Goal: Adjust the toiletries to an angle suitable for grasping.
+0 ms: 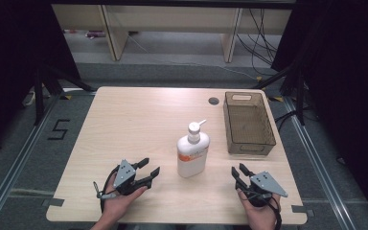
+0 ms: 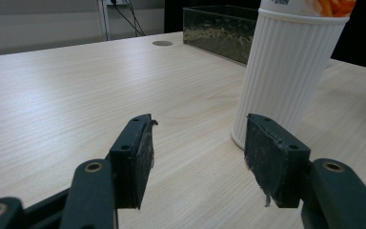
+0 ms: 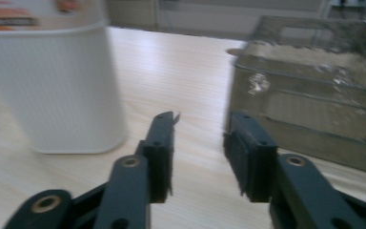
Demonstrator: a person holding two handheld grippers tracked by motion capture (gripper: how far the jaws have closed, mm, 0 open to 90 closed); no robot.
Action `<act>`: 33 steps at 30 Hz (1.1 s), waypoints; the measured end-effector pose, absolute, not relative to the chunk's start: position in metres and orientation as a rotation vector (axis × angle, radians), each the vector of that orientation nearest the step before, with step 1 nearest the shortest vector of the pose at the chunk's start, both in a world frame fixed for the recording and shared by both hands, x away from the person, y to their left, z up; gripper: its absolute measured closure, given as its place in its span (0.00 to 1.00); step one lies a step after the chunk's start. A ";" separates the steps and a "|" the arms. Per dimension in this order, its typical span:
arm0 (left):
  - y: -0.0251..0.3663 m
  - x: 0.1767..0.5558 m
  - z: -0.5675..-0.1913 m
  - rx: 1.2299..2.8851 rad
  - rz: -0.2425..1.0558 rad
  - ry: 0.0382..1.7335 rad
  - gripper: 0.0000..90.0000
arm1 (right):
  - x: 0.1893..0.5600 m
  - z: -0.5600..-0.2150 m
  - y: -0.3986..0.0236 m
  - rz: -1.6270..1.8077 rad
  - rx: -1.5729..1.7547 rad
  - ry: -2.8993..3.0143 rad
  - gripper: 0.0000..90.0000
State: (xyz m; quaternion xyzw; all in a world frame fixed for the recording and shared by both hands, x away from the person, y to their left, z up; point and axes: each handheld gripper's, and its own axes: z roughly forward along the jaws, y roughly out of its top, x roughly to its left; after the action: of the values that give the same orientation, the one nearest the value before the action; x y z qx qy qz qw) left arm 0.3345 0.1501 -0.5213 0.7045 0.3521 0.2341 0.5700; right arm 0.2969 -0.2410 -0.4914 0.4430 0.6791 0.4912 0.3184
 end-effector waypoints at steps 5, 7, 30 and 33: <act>0.153 0.334 -0.521 1.668 0.557 0.813 0.48 | 0.294 -0.481 -0.220 1.293 1.072 1.847 0.96; 0.154 0.334 -0.521 1.670 0.560 0.815 0.48 | 0.292 -0.475 -0.208 1.305 1.044 1.889 1.00; 0.154 0.335 -0.522 1.661 0.561 0.813 0.49 | 0.307 -0.452 -0.121 1.497 0.945 1.974 1.00; 0.155 0.335 -0.521 1.663 0.557 0.820 0.49 | 0.309 -0.451 -0.119 1.449 0.927 1.959 1.00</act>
State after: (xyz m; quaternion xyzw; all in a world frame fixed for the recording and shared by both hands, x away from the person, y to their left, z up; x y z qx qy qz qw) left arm 0.3348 0.1545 -0.5215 0.7076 0.3488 0.2370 0.5670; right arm 0.3092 -0.1186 -0.4506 0.3430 0.7248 0.5360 0.2640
